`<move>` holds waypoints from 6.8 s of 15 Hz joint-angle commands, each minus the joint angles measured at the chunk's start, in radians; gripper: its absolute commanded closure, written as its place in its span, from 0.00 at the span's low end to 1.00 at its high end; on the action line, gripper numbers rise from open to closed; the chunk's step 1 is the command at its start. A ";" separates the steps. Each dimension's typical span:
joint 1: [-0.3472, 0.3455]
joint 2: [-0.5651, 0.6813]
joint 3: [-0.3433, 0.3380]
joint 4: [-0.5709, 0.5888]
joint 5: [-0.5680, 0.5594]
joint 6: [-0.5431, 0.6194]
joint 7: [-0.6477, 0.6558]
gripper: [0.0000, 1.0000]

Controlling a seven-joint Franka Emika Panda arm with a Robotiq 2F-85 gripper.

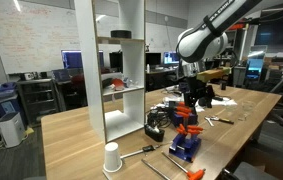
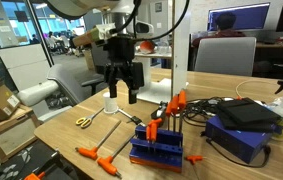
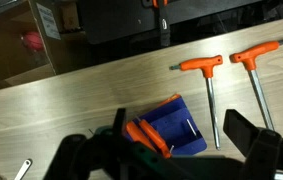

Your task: Put the white cup into the lowest of the white shelf

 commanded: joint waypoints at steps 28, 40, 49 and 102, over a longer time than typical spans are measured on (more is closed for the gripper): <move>0.205 0.209 0.077 0.149 0.425 0.321 0.073 0.00; 0.277 0.477 0.143 0.323 0.505 0.400 0.301 0.00; 0.327 0.691 0.147 0.486 0.507 0.449 0.386 0.00; 0.576 0.748 -0.304 0.487 -0.375 0.883 0.907 0.69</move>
